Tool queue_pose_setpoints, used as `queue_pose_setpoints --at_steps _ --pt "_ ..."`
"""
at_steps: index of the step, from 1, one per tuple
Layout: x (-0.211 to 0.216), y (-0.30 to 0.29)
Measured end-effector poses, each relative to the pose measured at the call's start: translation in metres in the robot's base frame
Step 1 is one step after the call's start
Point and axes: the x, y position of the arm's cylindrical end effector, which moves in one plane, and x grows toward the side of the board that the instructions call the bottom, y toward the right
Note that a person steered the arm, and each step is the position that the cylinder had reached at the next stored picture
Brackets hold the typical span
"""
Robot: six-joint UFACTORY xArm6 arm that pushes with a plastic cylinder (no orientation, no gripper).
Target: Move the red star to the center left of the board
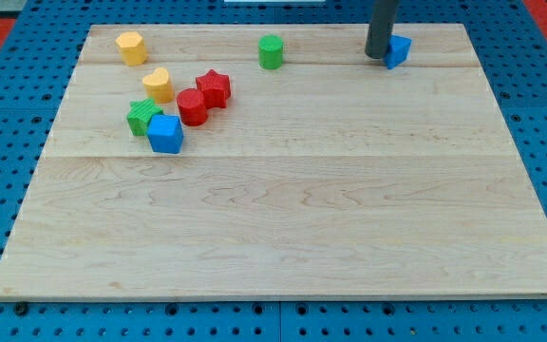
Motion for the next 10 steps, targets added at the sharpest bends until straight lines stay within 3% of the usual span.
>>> queue_pose_setpoints --at_steps 4,6,10 --pt "0.017 -0.033" --pt "0.02 -0.115" --pt "0.072 -0.293"
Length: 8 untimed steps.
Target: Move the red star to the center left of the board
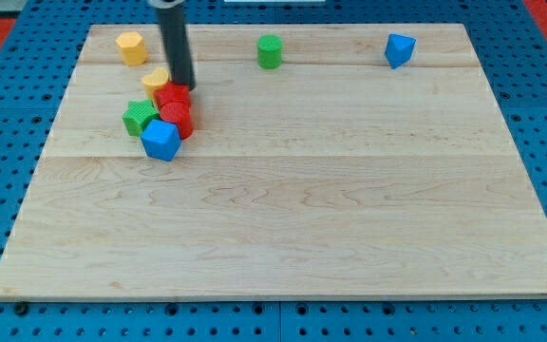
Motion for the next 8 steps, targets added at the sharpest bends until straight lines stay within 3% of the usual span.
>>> queue_pose_setpoints --at_steps 3,4,6,8 --pt "0.02 -0.014" --pt "0.051 -0.025" --pt "0.065 -0.096" --pt "0.102 -0.008"
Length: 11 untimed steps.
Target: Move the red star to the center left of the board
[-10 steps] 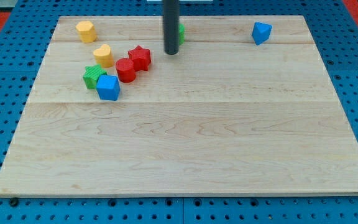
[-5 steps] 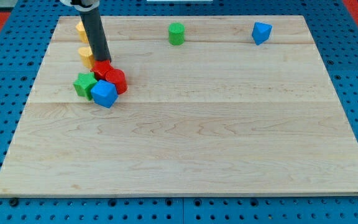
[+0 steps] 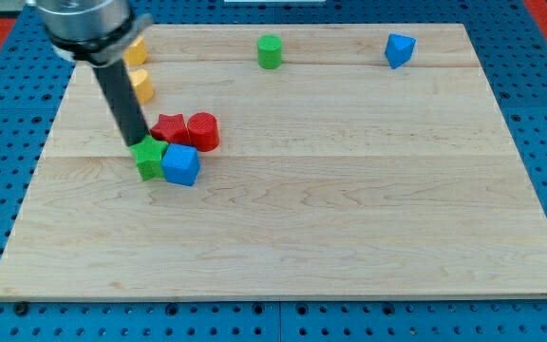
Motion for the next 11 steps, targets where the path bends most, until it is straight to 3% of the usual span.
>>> queue_pose_setpoints --at_steps 2,3,5,6,9,11 --pt "0.037 0.036" --pt "0.023 0.062" --pt "-0.005 0.038" --pt "-0.031 0.075" --pt "-0.053 -0.013" --pt "-0.053 -0.025"
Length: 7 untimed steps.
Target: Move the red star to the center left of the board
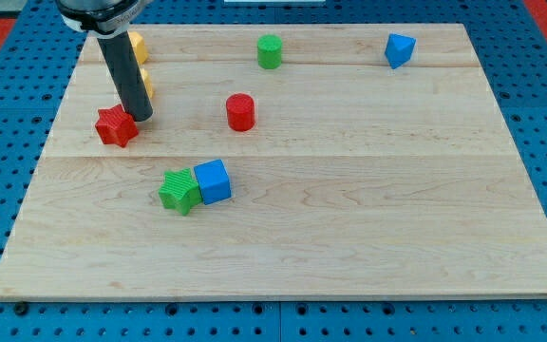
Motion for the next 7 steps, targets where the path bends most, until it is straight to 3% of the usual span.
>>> queue_pose_setpoints --at_steps 3,5,7 --pt "0.0 -0.019" --pt "-0.008 -0.061" --pt "-0.039 -0.074"
